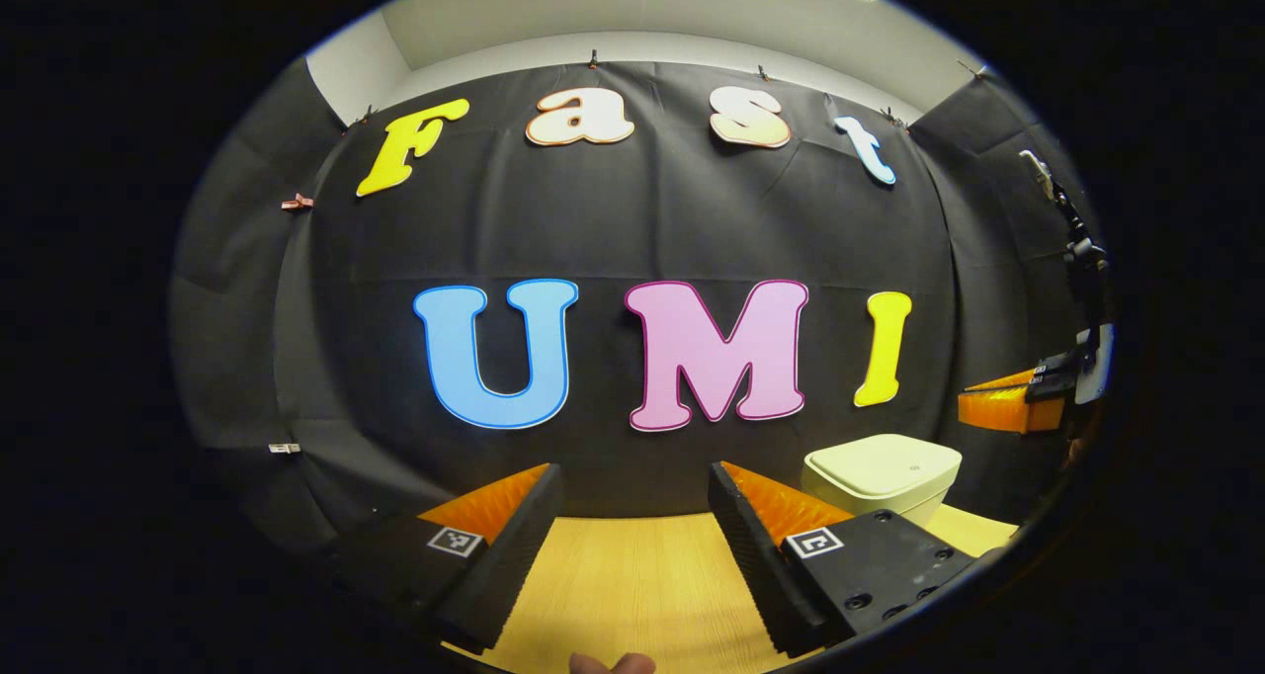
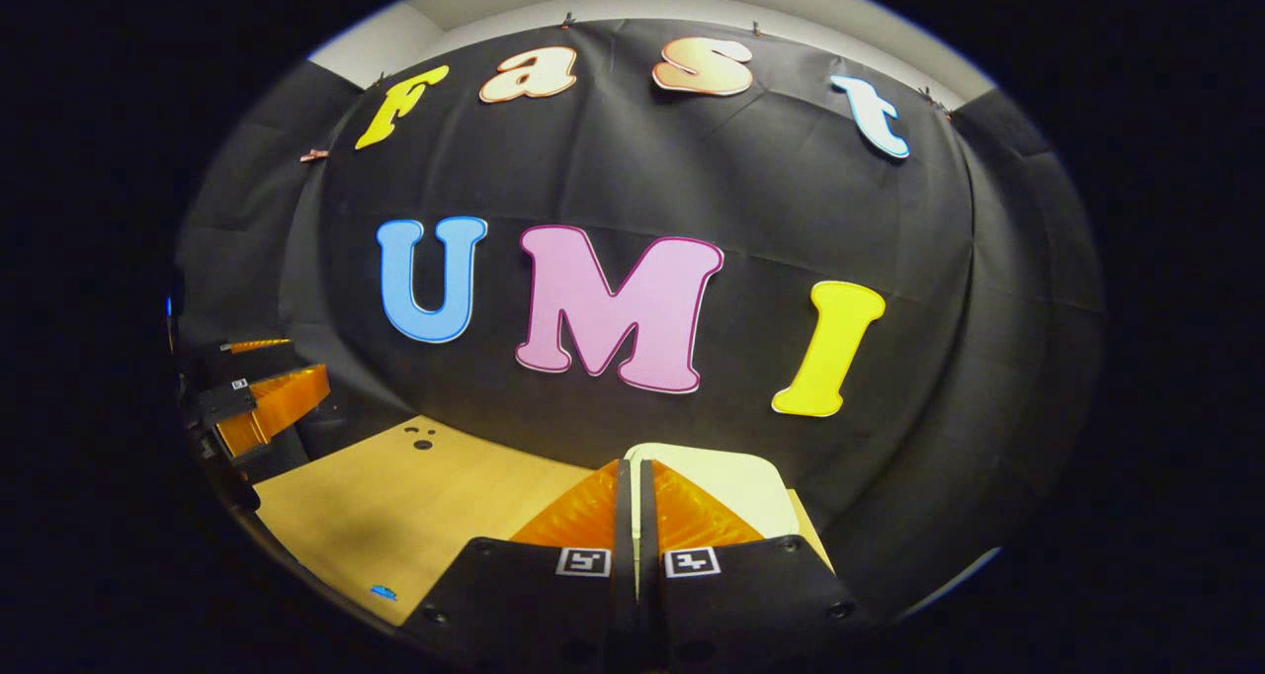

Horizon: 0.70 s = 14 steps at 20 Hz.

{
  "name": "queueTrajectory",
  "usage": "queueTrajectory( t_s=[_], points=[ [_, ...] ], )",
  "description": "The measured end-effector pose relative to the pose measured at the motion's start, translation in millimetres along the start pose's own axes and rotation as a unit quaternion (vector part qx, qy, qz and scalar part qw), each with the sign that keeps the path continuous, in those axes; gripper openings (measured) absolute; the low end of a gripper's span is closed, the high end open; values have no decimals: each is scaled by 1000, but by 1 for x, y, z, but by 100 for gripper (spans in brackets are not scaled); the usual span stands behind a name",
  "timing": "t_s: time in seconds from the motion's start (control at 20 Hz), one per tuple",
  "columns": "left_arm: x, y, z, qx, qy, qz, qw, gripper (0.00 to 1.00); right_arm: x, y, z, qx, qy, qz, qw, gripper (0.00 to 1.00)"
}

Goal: Press the lid of the desktop garbage bin to open it, pick up the crumpled paper on the desktop and throw it into the bin, then pick up the pop can on the desktop and drop it into the bin, and finally close the garbage bin lid.

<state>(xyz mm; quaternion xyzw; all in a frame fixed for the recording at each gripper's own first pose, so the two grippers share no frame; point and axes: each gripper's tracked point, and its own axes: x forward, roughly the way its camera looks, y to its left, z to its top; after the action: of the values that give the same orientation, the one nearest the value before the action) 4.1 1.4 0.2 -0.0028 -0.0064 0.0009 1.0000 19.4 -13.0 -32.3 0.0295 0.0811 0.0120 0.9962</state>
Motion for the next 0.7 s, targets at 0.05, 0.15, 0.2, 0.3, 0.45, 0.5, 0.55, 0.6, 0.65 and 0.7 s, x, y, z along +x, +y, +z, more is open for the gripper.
queueTrajectory(
  t_s=[0.05,0.15,0.2,0.3,0.45,0.5,0.55,0.6,0.65,0.7],
  points=[
    [-1,0,0,0,0,0,1000,95,2,-7,-1,12,5,-4,1000,5],
    [-2,0,0,-1,-1,0,1000,95,8,-19,-7,28,27,-17,999,5],
    [-2,-1,1,-2,-1,0,1000,95,14,-31,-5,23,28,-27,999,5],
    [-3,-1,-1,-1,1,0,1000,95,24,-40,-5,3,47,-25,999,5],
    [-4,-1,-2,-2,2,0,1000,95,41,-50,-22,-18,93,-8,995,5],
    [-4,-1,-1,-2,2,0,1000,95,46,-52,-28,-12,105,-3,994,5],
    [-5,0,-2,-2,2,0,1000,95,51,-54,-33,-5,119,0,993,5],
    [-5,-1,-1,-1,2,0,1000,95,57,-56,-41,-1,133,1,991,5],
    [-5,-1,-3,-1,3,0,1000,95,61,-56,-49,5,147,5,989,5],
    [-6,-1,-3,-1,5,-1,1000,95,66,-57,-55,11,158,8,987,5]
  ],
)
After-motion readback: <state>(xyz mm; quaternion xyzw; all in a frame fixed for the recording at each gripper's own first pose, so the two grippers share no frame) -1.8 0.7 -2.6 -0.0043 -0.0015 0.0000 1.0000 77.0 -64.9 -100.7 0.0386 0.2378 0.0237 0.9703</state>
